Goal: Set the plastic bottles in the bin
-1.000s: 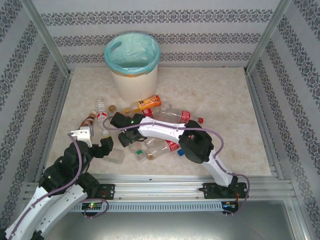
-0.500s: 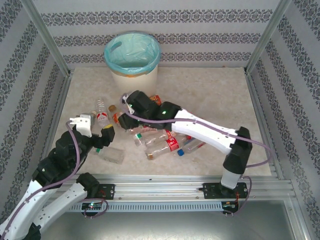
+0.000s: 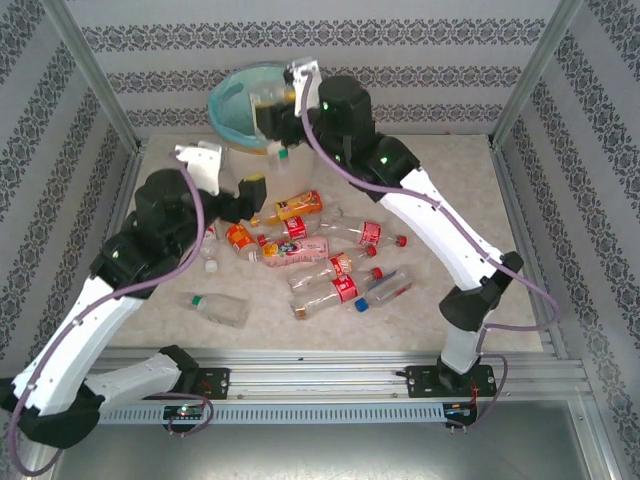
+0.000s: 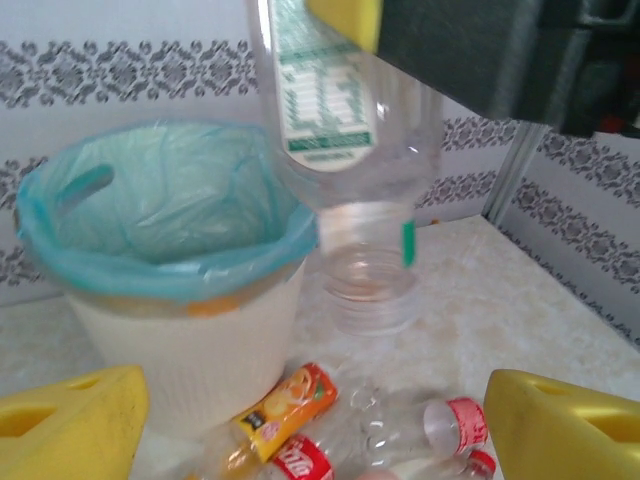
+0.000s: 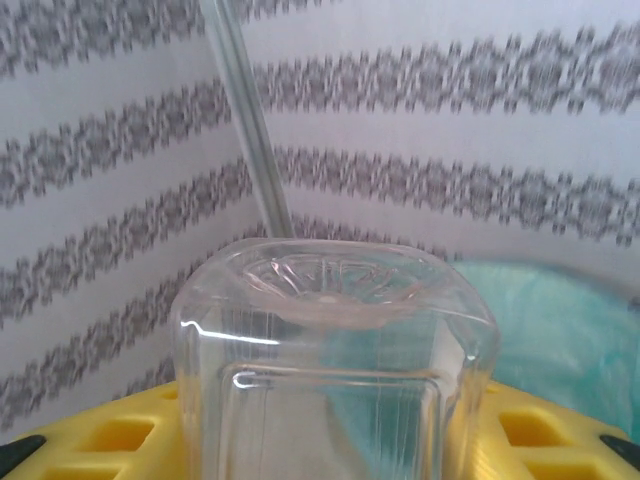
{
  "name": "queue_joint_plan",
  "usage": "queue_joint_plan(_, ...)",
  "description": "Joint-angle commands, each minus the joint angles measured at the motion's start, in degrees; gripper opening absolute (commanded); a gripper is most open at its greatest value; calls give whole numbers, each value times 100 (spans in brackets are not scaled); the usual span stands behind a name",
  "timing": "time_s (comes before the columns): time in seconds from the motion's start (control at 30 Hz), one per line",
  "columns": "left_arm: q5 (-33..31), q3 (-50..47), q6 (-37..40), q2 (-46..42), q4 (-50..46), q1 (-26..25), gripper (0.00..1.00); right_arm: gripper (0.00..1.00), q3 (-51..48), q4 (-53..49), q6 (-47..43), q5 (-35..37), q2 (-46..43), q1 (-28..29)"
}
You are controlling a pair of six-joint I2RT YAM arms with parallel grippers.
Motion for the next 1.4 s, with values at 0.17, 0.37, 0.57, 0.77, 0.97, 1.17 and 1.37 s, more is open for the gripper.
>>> queue_joint_plan(0.17, 1641, 938, -546, 1031, 649, 1128, 86, 50, 2374, 301, -813, 265, 2062, -374)
queue_joint_plan(0.37, 2259, 814, -1122, 1431, 804, 1797, 84, 49, 2728, 531, -840, 450, 2896, -714)
queue_joint_plan(0.57, 2522, 950, -1335, 1949, 707, 2024, 82, 50, 2697, 500, -937, 578, 3140, -769)
queue_joint_plan(0.77, 2687, 1467, -1335, 2527, 318, 2062, 82, 57, 2572, 441, -1046, 655, 3160, -778)
queue_joint_plan(0.97, 2633, 1499, -1287, 2643, 303, 2078, 82, 65, 2440, 403, -1109, 714, 3056, -769)
queue_joint_plan(1.17, 2563, 1361, -1224, 2556, 349, 2083, 83, 66, 2328, 471, -1024, 692, 2951, -769)
queue_joint_plan(1.37, 2626, 1298, -1239, 2515, 353, 2114, 83, 69, 2339, 509, -1060, 691, 2957, -752)
